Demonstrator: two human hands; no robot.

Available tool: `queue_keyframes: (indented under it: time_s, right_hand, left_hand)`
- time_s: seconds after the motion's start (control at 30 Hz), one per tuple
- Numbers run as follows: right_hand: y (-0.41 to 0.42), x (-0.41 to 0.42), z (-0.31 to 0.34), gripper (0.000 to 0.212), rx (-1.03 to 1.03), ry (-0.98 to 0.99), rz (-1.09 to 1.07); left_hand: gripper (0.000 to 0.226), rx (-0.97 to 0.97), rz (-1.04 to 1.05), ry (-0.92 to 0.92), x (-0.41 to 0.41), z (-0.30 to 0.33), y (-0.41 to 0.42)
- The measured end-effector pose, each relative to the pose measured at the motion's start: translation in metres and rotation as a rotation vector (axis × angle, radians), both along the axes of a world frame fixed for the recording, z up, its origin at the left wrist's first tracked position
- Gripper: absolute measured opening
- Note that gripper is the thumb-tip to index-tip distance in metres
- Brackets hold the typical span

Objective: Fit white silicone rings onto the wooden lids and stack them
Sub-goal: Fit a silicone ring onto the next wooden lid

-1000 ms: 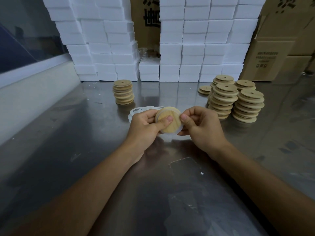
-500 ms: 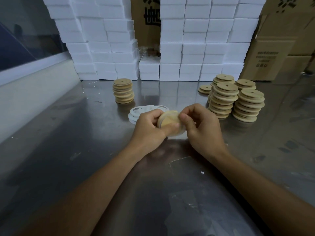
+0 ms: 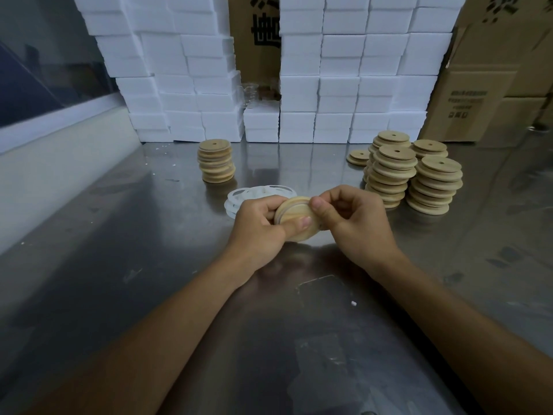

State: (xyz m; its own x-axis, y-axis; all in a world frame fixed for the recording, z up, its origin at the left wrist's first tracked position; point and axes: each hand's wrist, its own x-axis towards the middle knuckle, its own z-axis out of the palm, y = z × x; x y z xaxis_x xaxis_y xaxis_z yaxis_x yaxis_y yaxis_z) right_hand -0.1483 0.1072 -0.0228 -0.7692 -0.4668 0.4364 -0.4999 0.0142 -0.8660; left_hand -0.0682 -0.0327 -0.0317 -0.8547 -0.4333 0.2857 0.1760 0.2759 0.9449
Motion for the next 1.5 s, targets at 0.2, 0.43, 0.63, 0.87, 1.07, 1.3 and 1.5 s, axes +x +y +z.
queue_keyframes:
  time_s: [0.2,0.43,0.63,0.87,1.07,1.3,1.5]
  right_hand:
    - [-0.0019,-0.0009,-0.0023,0.01,-0.04,-0.115,0.071]
    - [-0.0043,0.002,-0.0031,0.014,-0.112,-0.201,0.105]
    - [-0.0035,0.0028,-0.0028,0.009,-0.114,-0.229,0.109]
    - [-0.0048,0.0029,-0.0039,0.007,-0.074,-0.189,0.062]
    - [-0.0017,0.006,-0.0015,0.008,0.07,0.238,-0.068]
    - [-0.0025,0.0079,0.0026,0.006,0.033,0.121,-0.022]
    - [-0.0012,0.0037,0.0044,0.012,-0.019,0.014,-0.005]
  left_hand:
    - [0.021,0.109,-0.006,0.018,0.0,0.0022,0.0007]
    - [0.026,0.183,-0.007,0.03,0.0,0.0032,-0.001]
    - [0.027,0.203,-0.01,0.016,0.0006,0.0036,-0.001]
    - [0.022,0.247,-0.008,0.011,-0.0009,0.0047,-0.0016]
    - [0.027,-0.141,0.03,0.004,-0.003,-0.0007,0.0001]
    - [0.028,-0.139,0.056,0.042,-0.003,-0.0028,-0.0024]
    - [0.025,-0.013,0.017,0.024,-0.0034,-0.0034,-0.0023]
